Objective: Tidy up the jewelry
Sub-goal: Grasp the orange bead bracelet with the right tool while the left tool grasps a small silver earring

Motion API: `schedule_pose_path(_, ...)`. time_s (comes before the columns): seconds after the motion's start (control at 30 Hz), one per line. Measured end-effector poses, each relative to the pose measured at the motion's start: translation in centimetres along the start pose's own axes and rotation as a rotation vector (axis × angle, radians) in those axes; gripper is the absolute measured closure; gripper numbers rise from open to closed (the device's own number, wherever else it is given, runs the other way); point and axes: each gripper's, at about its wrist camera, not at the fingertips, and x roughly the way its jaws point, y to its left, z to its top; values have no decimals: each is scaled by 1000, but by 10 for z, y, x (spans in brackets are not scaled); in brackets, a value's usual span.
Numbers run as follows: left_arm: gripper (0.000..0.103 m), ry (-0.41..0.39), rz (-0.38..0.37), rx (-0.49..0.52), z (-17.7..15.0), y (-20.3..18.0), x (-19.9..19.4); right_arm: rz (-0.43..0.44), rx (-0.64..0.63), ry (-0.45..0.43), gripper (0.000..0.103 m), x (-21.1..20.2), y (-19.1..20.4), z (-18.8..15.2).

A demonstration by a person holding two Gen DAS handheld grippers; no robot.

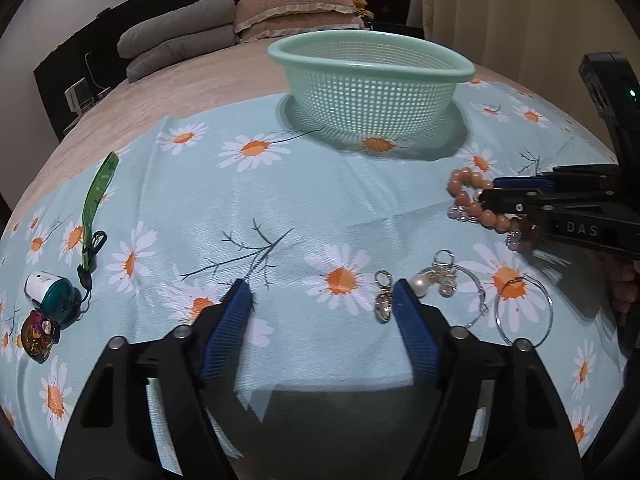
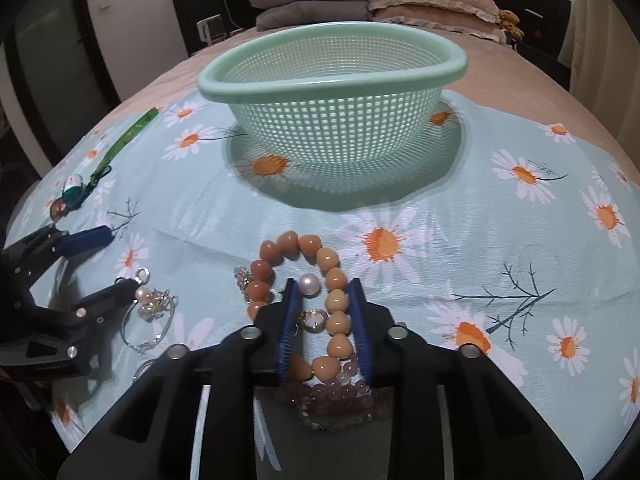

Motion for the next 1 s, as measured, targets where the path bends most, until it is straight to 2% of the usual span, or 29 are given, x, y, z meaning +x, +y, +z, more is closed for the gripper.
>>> schedule_pose_path(0.07,62,-16,-25,43,-1,-9,-3,-50,-17,-19,92,-3,5,-1)
schedule_pose_path(0.1,65,-20,-30,57,-2,-11,-3,-61,-29,-19,92,-3,7,-1)
schedule_pose_path(0.17,82,-20,-49,52,0,-11,-4,-62,-51,-17,92,-4,12,-1)
schedule_pose_path(0.2,87,-16,-66,36,0,-8,-5,-55,-52,-14,92,-5,12,0)
schedule_pose_path(0.27,90,-8,-88,12,1,-6,-5,-54,-47,-21,92,-11,10,1)
schedule_pose_path(0.37,98,3,-96,31,1,-10,-8,-43,-40,-47,92,-23,5,4)
schedule_pose_path(0.7,98,-5,-104,-11,4,-4,-26,-19,-31,-122,92,-67,-5,19)
schedule_pose_path(0.8,98,-10,-79,18,8,-5,-33,-28,-38,-149,92,-82,-4,25)
schedule_pose_path(0.9,98,-3,-16,45,14,-3,-34,-39,-31,-181,92,-100,-5,31)
schedule_pose_path(1.0,98,18,-19,25,26,3,-35,-54,-16,-225,92,-119,-5,41)
